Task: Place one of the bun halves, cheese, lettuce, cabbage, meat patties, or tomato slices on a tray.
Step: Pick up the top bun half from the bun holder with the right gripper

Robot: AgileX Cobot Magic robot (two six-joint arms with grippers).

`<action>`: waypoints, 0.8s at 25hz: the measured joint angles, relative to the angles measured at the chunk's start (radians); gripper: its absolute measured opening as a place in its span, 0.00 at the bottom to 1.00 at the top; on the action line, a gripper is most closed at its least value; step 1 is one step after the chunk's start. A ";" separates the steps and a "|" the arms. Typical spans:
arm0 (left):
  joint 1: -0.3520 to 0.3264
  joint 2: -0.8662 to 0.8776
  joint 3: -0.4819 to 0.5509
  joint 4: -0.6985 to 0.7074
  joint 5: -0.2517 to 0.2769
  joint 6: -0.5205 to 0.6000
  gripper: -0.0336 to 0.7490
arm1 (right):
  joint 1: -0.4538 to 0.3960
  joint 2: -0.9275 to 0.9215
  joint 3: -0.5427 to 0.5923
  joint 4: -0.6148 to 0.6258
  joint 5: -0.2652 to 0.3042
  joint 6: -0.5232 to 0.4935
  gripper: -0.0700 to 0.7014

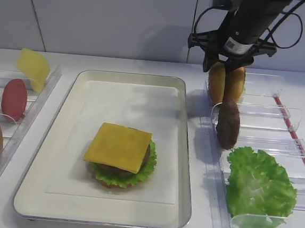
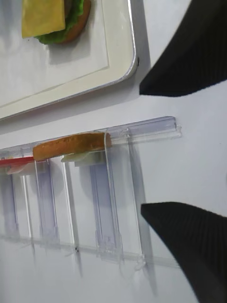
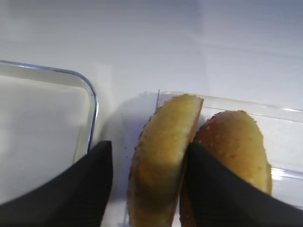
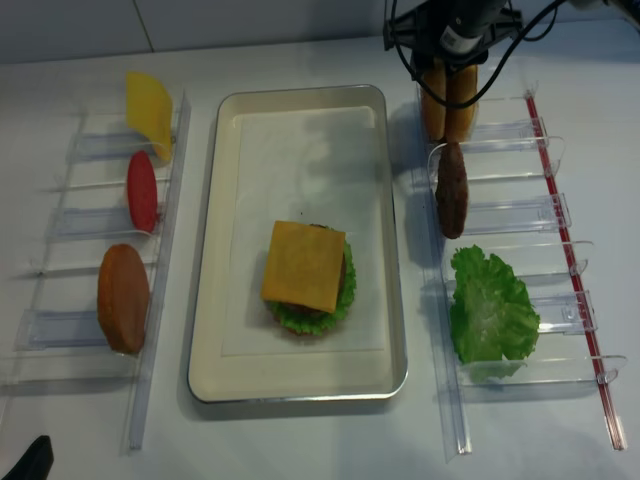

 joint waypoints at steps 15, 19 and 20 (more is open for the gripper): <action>0.000 0.000 0.000 0.000 0.000 0.000 0.60 | 0.000 0.015 0.000 -0.008 -0.024 0.010 0.46; 0.000 0.000 0.000 0.000 0.000 0.000 0.60 | 0.000 0.015 -0.011 -0.008 -0.010 0.011 0.45; 0.000 0.000 0.000 0.000 0.000 0.000 0.60 | 0.000 0.017 -0.022 -0.008 0.008 0.011 0.45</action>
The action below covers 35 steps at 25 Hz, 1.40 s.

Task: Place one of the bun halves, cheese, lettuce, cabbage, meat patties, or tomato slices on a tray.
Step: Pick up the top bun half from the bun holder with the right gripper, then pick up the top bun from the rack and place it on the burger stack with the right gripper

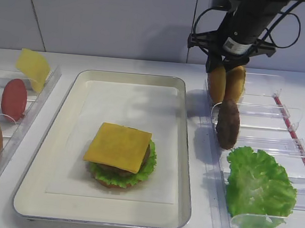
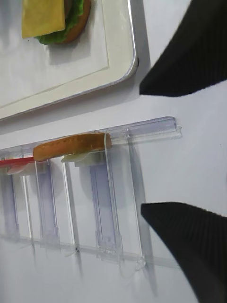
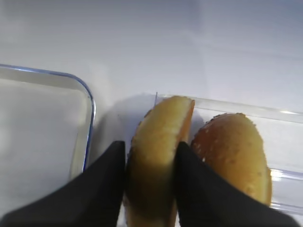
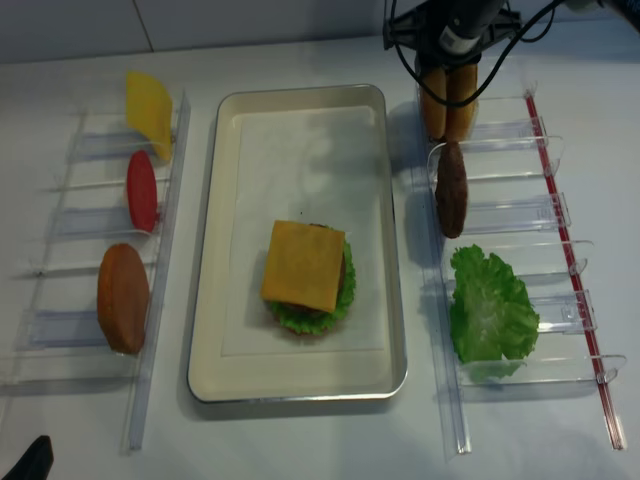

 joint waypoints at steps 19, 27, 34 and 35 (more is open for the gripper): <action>0.000 0.000 0.000 0.000 0.000 0.000 0.60 | 0.002 -0.130 -0.237 0.020 0.347 -0.103 0.44; 0.000 0.000 0.000 0.000 0.000 0.000 0.60 | 0.002 -0.229 -0.237 0.021 0.376 -0.127 0.44; 0.000 0.000 0.000 0.000 0.000 0.000 0.60 | 0.002 -0.377 -0.066 0.035 0.363 -0.138 0.44; 0.000 0.000 0.000 0.000 0.000 0.000 0.60 | 0.002 -0.413 -0.005 0.047 0.342 -0.138 0.44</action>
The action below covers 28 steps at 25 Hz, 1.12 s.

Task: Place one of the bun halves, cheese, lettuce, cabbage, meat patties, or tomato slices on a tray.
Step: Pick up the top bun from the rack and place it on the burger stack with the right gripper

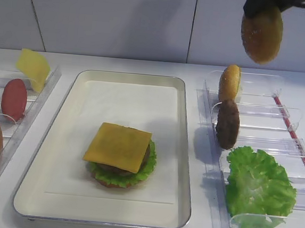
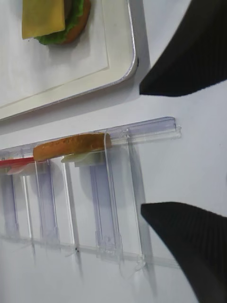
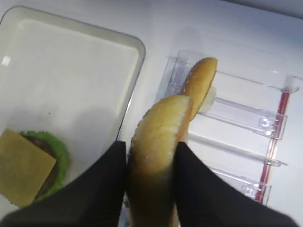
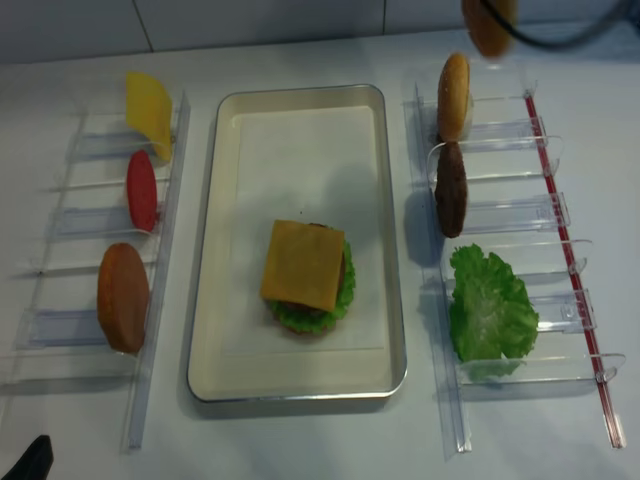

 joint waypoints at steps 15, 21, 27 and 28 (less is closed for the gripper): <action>0.000 0.000 0.000 0.000 0.000 0.000 0.60 | 0.000 -0.420 0.744 0.472 -0.325 -0.311 0.44; 0.000 0.000 0.000 0.000 0.000 0.000 0.60 | 0.000 -0.433 0.865 0.863 -0.363 -0.576 0.44; 0.000 0.000 0.000 0.000 0.000 0.000 0.60 | 0.000 -0.420 0.903 1.055 -0.394 -0.722 0.43; 0.000 0.000 0.000 0.000 0.000 0.000 0.60 | 0.000 -0.407 0.903 1.074 -0.394 -0.727 0.43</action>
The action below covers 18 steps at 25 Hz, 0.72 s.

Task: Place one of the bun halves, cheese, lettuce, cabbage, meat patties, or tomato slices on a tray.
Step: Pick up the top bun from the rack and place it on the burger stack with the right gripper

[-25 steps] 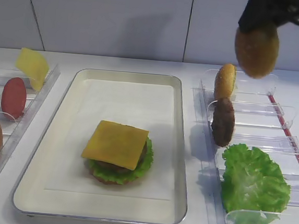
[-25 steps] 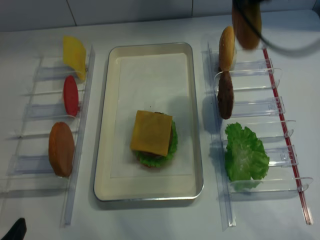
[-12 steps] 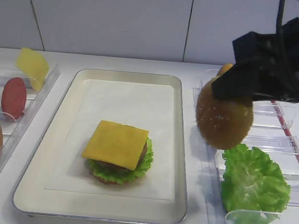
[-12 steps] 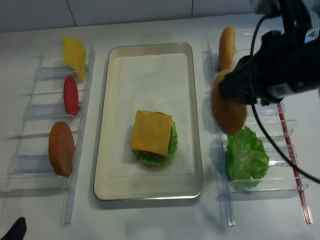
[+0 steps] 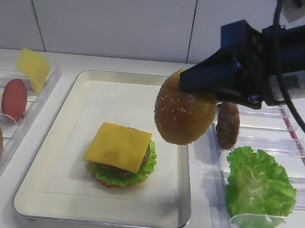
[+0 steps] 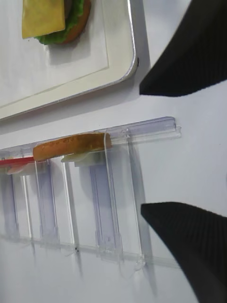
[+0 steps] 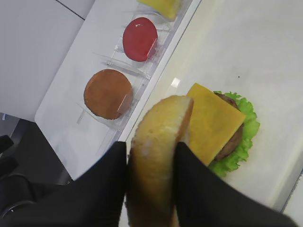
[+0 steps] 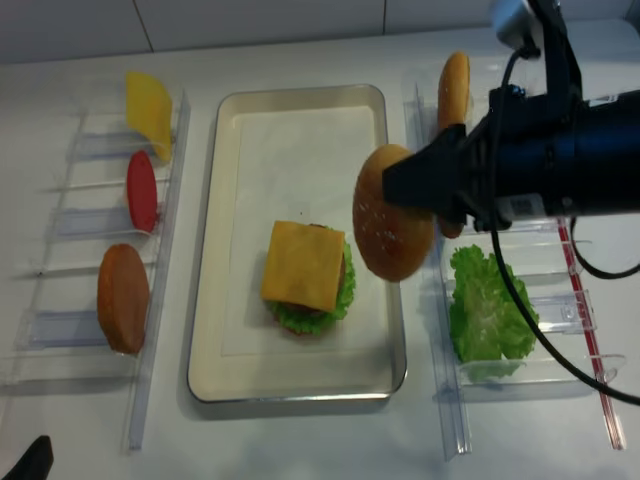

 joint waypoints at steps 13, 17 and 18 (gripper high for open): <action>0.000 0.000 0.000 0.000 0.000 0.000 0.60 | 0.000 0.353 0.000 0.431 0.210 -0.269 0.43; 0.000 0.000 0.000 0.000 0.000 0.000 0.60 | 0.000 0.463 0.000 0.501 0.275 -0.346 0.43; 0.000 0.000 0.000 0.000 0.000 0.000 0.60 | 0.000 0.485 0.000 0.506 0.285 -0.354 0.43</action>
